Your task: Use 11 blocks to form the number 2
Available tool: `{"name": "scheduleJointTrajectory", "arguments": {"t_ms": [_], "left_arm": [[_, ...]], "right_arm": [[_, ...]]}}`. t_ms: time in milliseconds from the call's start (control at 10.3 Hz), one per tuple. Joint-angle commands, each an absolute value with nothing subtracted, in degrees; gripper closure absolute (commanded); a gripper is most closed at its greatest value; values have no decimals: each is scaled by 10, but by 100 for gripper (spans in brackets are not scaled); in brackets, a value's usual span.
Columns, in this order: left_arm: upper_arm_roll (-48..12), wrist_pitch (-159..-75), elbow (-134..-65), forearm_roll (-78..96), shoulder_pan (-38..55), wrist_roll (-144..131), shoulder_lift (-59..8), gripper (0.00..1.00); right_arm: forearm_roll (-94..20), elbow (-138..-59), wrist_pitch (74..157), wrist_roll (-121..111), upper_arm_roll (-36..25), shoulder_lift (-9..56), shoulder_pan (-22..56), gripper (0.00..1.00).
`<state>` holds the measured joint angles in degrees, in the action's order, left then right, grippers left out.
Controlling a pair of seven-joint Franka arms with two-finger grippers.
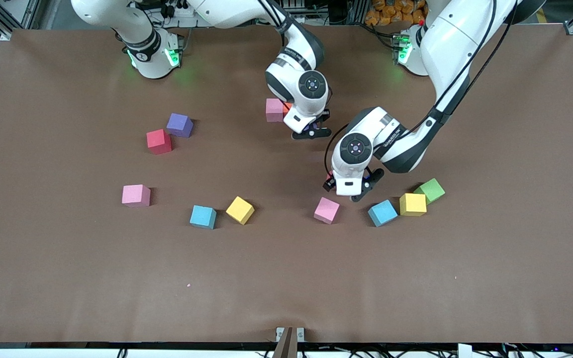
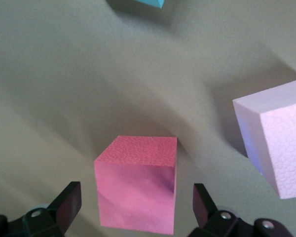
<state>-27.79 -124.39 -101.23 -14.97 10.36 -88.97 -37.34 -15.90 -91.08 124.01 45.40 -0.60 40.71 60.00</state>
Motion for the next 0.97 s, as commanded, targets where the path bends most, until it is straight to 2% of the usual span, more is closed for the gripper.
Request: {"name": "scheduleJointTrajectory", "arguments": {"t_ms": [0,193,290,387,483,677,870], "left_arm": [[-279,-1256,-1006,-170,108,-901,-388,0],[-278,-1260,-1007,-171,107,-901,-395,0],[-278,-1266,-1008,-171,107,-901,-397,2],[-278,-1267,-1008,-174,106,-901,-397,3],[-278,-1267,-1010,-178,104,-901,-397,7],[-278,-1267,-1010,-179,100,-898,-397,21],[-278,-1267,-1010,-179,98,-892,-396,49]], "right_arm": [[-189,-897,1239,462,-9,418,610,100],[-191,-897,1239,462,-9,419,613,100],[-190,-897,1239,458,-9,420,613,95],[-184,-897,1238,450,-9,420,613,37],[-178,-897,1238,450,-10,420,618,0],[-168,-897,1237,451,-10,411,618,0],[-167,-902,1226,452,-12,389,616,0]]}}
